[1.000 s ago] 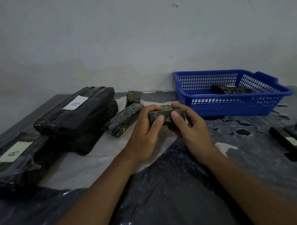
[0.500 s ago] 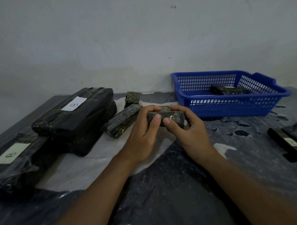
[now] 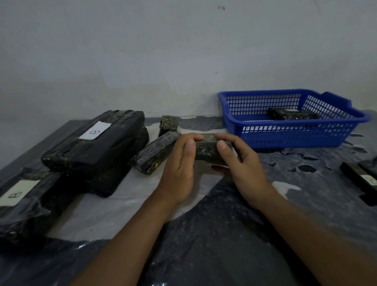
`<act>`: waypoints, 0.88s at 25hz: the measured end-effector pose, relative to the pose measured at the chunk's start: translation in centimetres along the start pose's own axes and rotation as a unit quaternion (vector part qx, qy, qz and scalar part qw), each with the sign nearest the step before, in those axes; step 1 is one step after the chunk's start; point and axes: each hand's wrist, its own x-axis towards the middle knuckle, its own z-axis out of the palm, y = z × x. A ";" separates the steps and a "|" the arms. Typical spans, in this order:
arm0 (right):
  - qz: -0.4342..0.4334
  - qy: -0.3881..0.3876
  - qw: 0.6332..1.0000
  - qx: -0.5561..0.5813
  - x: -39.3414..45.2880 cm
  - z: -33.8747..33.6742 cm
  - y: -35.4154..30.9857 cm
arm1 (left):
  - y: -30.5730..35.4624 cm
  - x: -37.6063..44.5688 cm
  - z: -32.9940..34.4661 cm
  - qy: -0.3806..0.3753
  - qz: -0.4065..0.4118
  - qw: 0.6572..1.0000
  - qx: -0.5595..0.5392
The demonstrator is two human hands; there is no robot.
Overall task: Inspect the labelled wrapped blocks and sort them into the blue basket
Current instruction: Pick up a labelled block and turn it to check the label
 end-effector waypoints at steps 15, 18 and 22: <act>0.283 -0.064 0.909 0.300 0.4 -1.1 -1.6 | 1.0 1.1 -2.4 0.114 -0.276 0.813 -0.500; 0.228 -0.024 0.913 0.339 0.5 -0.9 -1.9 | 0.7 1.2 -1.9 0.161 -0.319 0.841 -0.407; 0.130 0.065 0.934 0.327 1.1 -1.0 -1.8 | 0.4 0.9 -0.7 0.169 -0.252 0.924 -0.231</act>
